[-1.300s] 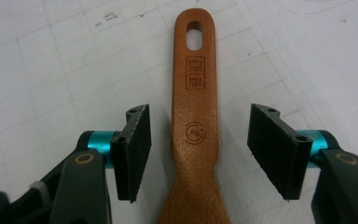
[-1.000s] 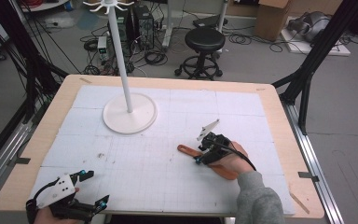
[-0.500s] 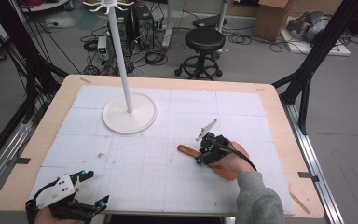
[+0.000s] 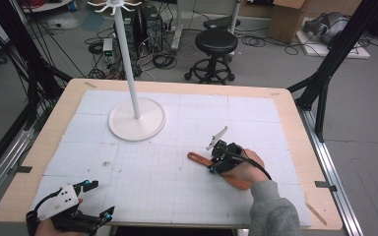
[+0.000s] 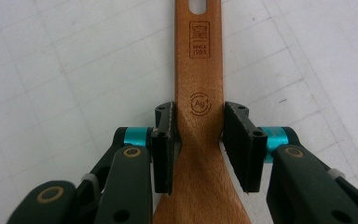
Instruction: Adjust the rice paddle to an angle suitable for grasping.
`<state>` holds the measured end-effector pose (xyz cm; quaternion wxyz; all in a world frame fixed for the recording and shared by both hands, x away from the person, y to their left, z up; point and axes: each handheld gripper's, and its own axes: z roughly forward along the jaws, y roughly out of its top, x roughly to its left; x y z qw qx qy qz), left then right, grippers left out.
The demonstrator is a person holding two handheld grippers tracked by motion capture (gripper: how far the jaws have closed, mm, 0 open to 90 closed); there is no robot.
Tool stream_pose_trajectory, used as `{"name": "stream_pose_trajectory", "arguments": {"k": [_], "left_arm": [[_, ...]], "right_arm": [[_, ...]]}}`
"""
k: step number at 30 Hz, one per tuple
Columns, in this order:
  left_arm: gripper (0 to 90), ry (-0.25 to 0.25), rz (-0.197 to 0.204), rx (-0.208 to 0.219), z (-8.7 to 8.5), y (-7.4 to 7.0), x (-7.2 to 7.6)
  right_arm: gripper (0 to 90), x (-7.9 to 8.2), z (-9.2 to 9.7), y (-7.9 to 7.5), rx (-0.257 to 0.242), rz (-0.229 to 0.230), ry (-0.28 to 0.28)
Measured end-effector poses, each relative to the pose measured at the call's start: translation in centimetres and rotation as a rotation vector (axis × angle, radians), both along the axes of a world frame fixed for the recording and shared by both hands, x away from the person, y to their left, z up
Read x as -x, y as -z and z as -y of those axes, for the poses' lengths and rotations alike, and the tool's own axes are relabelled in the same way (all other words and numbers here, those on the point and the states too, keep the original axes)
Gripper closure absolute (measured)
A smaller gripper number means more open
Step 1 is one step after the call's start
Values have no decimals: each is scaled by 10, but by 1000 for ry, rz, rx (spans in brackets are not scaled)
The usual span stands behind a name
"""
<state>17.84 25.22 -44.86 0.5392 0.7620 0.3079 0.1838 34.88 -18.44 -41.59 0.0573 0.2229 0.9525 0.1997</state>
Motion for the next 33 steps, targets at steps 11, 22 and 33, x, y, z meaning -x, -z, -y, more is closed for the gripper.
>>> {"name": "stream_pose_trajectory", "arguments": {"k": [11, 22, 33], "left_arm": [[19, 8, 1, -1, 1, 0, -2], [19, 18, 0, -6, 3, -1, -5], [19, 28, -2, -6, 5, 0, -7]], "right_arm": [[645, 5, 7, -9, -94, 33, 5], [645, 14, 23, -26, -205, 86, 31], [645, 25, 39, -41, -304, 139, 64]]}}
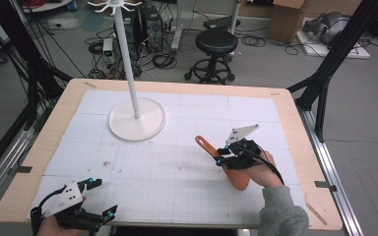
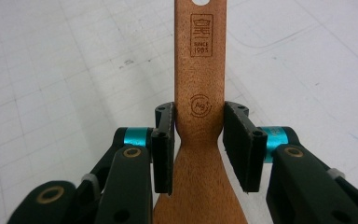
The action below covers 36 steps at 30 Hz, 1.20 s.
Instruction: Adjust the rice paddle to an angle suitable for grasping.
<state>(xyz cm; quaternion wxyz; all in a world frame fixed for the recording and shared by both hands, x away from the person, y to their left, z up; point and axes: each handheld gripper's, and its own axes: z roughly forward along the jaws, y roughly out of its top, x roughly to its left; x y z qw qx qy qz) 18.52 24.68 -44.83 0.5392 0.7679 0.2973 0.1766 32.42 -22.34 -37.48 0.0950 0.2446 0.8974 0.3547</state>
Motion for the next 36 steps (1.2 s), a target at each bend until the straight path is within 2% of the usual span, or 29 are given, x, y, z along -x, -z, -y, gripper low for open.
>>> {"name": "stream_pose_trajectory", "arguments": {"k": [6, 12, 19, 36], "left_arm": [[19, -2, 3, 3, 0, -1, 0], [19, 2, 0, 3, 1, 0, -1], [19, 1, -1, -2, 1, 0, -1], [19, 2, -5, -2, 1, 0, -1]], "right_arm": [[645, 8, 9, -9, -28, 64, 19], [645, 13, 17, -19, -74, 100, 34], [645, 15, 24, -24, -126, 118, 27], [645, 19, 29, -33, -191, 156, 8]]}}
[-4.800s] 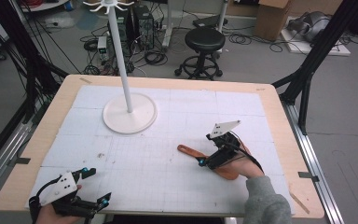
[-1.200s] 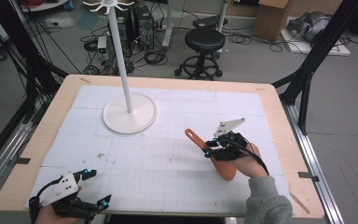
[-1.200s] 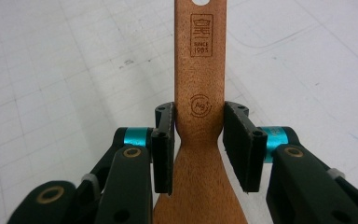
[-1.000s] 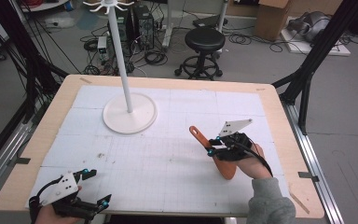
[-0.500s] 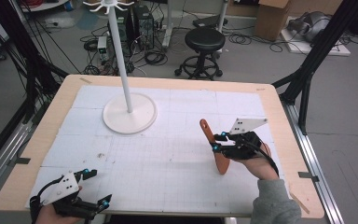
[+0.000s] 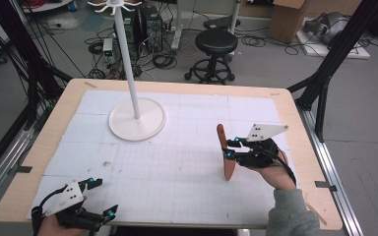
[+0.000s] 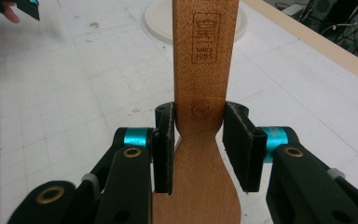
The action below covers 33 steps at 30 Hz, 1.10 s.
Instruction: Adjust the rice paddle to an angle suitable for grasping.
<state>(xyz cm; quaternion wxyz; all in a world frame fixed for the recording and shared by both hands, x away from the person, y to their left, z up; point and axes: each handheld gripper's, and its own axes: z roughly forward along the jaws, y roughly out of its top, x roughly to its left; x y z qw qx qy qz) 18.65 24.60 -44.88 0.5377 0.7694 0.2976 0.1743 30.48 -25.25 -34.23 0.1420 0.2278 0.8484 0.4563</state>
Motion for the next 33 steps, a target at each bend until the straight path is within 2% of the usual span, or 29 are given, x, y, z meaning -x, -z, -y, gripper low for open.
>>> {"name": "stream_pose_trajectory", "arguments": {"k": [17, 33], "left_arm": [[19, -1, -2, -2, 0, 0, 0], [19, -2, -2, -2, 1, 0, 0]], "right_arm": [[646, 3, 6, -6, -61, 29, -24], [645, 5, 8, -11, -88, 37, -32]]}}
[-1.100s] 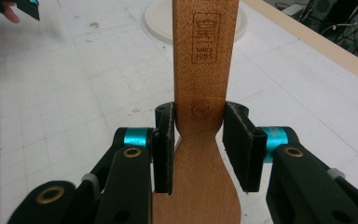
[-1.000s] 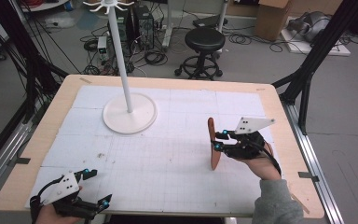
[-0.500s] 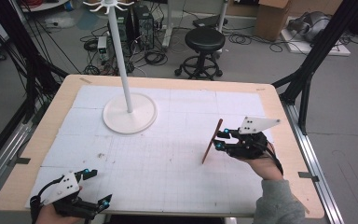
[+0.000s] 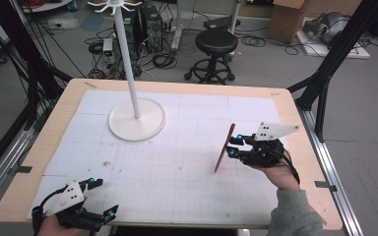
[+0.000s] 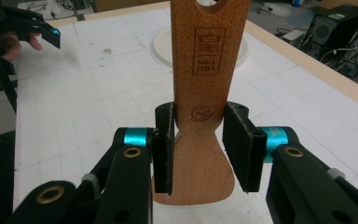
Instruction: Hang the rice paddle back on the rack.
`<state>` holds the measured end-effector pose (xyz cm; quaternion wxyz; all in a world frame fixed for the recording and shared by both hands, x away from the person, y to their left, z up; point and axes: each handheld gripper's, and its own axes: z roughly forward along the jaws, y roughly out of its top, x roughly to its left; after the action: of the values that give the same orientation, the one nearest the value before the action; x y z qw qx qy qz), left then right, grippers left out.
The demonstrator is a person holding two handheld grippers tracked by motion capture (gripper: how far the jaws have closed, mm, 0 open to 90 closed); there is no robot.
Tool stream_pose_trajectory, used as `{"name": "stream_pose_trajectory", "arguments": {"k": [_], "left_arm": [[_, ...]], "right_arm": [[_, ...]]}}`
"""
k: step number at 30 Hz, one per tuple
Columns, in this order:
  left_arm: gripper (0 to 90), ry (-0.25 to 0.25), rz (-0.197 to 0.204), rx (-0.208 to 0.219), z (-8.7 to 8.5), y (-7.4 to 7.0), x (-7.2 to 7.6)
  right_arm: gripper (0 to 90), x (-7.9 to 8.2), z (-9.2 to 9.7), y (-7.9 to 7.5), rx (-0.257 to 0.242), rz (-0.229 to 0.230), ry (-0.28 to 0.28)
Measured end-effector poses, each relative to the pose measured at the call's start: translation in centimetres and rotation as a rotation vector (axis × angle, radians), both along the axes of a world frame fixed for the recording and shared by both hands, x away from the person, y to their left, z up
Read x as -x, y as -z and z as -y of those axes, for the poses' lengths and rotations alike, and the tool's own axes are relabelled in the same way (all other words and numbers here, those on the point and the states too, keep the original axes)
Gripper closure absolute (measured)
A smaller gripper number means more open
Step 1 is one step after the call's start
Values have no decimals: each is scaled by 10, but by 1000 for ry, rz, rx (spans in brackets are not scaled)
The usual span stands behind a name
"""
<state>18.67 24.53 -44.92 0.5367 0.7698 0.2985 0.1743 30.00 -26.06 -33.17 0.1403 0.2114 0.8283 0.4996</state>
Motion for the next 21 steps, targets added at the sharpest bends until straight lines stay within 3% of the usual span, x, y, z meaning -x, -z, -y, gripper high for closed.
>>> {"name": "stream_pose_trajectory", "arguments": {"k": [12, 21], "left_arm": [[19, -1, 23, 15, 0, -3, 0], [19, 4, 26, 16, 2, -3, 0]], "right_arm": [[645, -2, -6, -2, -4, -13, -18], [645, -8, -15, -18, 19, -12, -42]]}}
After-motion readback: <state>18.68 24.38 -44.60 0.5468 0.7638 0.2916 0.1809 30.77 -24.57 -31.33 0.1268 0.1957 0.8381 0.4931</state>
